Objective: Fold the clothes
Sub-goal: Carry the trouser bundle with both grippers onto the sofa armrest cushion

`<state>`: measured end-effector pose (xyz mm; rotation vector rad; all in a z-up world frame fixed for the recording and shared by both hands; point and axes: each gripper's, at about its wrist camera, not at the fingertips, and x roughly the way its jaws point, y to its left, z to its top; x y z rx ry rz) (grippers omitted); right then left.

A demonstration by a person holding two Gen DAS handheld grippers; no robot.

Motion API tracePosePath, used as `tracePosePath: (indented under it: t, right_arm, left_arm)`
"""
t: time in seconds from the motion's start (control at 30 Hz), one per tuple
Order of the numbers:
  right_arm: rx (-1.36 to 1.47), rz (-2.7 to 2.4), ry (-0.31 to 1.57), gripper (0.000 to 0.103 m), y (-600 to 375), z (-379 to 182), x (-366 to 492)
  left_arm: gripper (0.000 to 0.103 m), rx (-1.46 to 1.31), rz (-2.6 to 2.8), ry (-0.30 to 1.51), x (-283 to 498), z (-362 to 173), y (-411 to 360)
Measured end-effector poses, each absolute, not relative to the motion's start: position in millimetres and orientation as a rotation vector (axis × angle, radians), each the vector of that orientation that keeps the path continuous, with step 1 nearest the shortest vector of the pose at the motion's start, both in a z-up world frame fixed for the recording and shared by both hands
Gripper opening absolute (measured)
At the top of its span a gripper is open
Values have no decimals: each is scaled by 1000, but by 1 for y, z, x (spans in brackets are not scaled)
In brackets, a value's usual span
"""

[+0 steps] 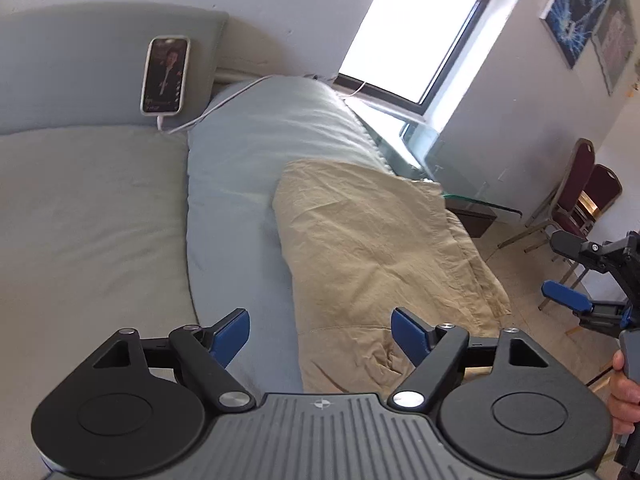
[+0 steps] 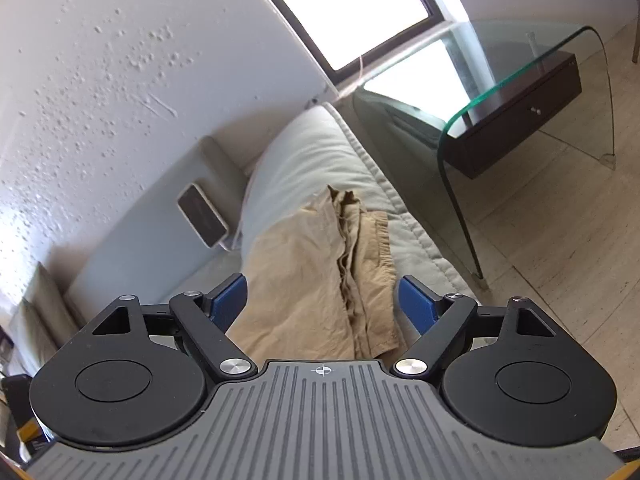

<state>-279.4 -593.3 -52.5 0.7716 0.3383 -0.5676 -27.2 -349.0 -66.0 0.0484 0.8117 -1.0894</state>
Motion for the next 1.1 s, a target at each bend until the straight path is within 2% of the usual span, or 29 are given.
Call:
tracePosePath:
  t: [0.03,0.07,0.1,0.13,0.2,0.23,0.27,0.37,0.47,0.57,0.6,0.63,0.77,0.87,0.93,1.1]
  right_arm:
    - [754,-564,333,88,-588,-49,-283]
    - [731,-559,334,89,-583,-46,-284]
    - [700,-553,345,89,-578,-43,-281]
    - [660,-543,358,86,-574,-42,-274]
    - [543,-512,398,49,-567,-40,-252]
    - [468,-501,440,11,-561,-40,-238]
    - [402,-502,485,9,-556,-42,-225]
    - [268,-594,612,8,-558,-67,-195]
    - [299,-662,749,3,-580,-107,-185]
    - [303,-681,734,4,-578,-96,-191]
    - [310,-680,719,6,-578,-88,-195]
    - [326,-672,693,11,-578,-79,-201]
    - [413,-619,566,15,-585,-51,-217]
    - [453,-587,516,15,-597,-47,-204]
    - [428,-582,522,15,-605,-49,-181]
    - [422,-572,538,15,-638,-62,-124]
  left_arm:
    - [57,67,-1106,774,-33,-63,-353]
    - [49,88,-1123,740,-39,-62,-359]
    - [29,110,-1143,714,-46,-62,-367]
    - [15,130,-1173,696,-51,-63,-377]
    - [10,157,-1208,681,-60,-70,-396]
    - [8,188,-1209,684,-65,-76,-405]
    - [7,221,-1208,687,-70,-83,-414]
    - [6,300,-1159,771,-75,-113,-438]
    - [6,306,-1132,796,-76,-117,-444]
    - [11,320,-1155,787,-77,-99,-430]
    - [16,313,-1160,789,-75,-94,-423]
    - [18,283,-1157,786,-71,-88,-415]
    - [22,87,-1115,683,-50,-68,-402]
    - [20,26,-1051,658,-28,-63,-428]
    - [14,14,-1029,676,-12,-67,-451]
    - [13,87,-1067,742,5,-93,-501]
